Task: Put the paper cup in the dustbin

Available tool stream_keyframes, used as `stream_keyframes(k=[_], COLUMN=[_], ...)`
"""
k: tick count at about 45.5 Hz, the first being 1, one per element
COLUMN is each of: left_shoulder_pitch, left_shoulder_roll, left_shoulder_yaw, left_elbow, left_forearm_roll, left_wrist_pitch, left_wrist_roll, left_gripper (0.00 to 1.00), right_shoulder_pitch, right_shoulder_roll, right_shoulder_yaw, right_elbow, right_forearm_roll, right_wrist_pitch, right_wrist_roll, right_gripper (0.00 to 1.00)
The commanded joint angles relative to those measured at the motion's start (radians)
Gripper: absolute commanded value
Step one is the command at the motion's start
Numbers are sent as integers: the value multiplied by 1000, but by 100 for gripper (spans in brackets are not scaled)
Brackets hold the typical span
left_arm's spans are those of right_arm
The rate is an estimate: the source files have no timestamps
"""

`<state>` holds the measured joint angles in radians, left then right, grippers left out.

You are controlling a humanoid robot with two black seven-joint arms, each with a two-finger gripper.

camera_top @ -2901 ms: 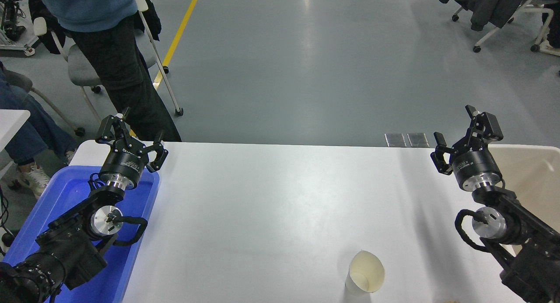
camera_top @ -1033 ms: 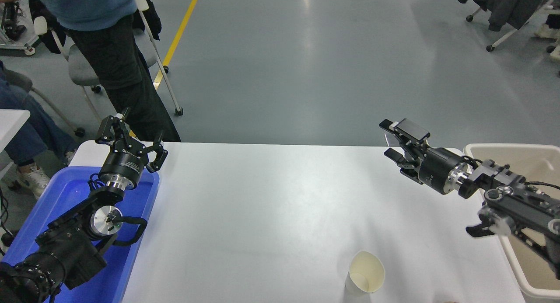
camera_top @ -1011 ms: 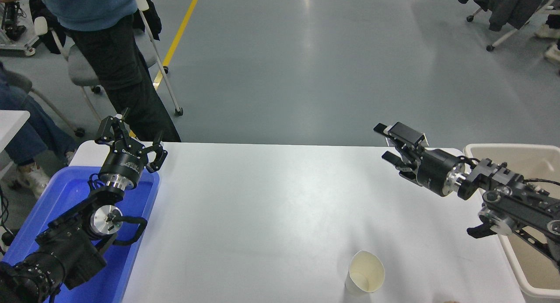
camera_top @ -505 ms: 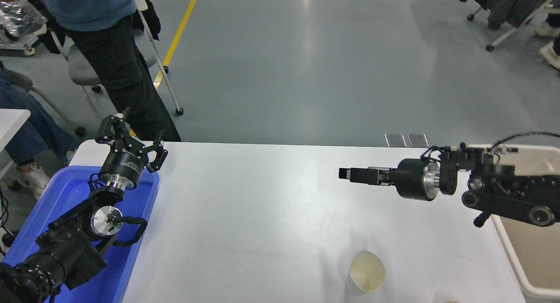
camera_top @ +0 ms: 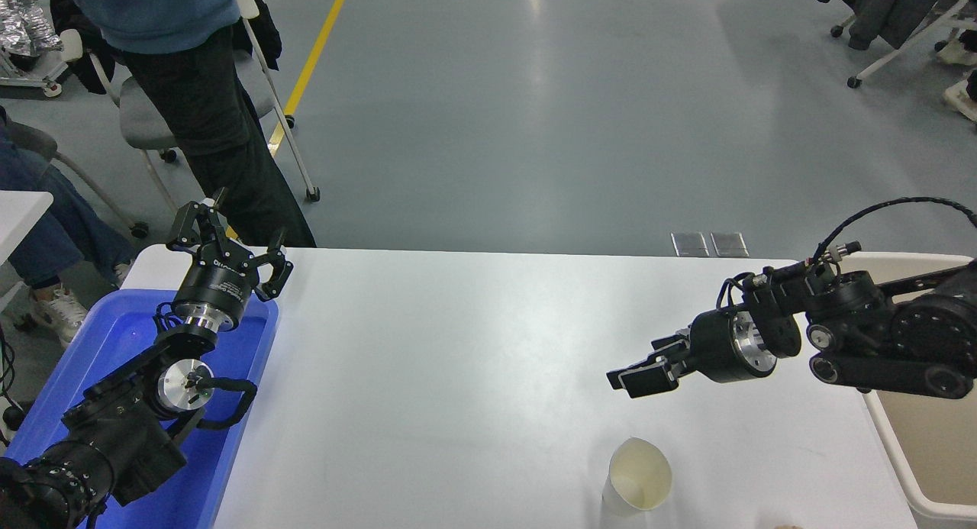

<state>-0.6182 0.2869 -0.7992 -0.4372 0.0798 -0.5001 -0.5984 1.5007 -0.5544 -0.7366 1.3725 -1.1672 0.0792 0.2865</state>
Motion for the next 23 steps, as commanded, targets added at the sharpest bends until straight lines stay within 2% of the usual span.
stream_keyframes(k=[1,6,23], left_shoulder_pitch=[0,0,0], left_shoulder_roll=[1,1,0], left_shoulder_yaw=[0,0,0], left_elbow=[0,0,0], left_forearm_roll=[0,0,0], left_wrist_pitch=[0,0,0], left_wrist_roll=[0,0,0], left_gripper=[100,100,100], right_shoulder_pitch=[39,44,-8], right_shoulder_roll=[-4,4,57], right_shoulder_yaw=[-50,-50,-38], right_elbow=[57,79,48], right_forearm_roll=[12,69,81], right_wrist_pitch=[83,148,136], right_wrist_roll=[-41,-63,-84], right_gripper=[100,100,100])
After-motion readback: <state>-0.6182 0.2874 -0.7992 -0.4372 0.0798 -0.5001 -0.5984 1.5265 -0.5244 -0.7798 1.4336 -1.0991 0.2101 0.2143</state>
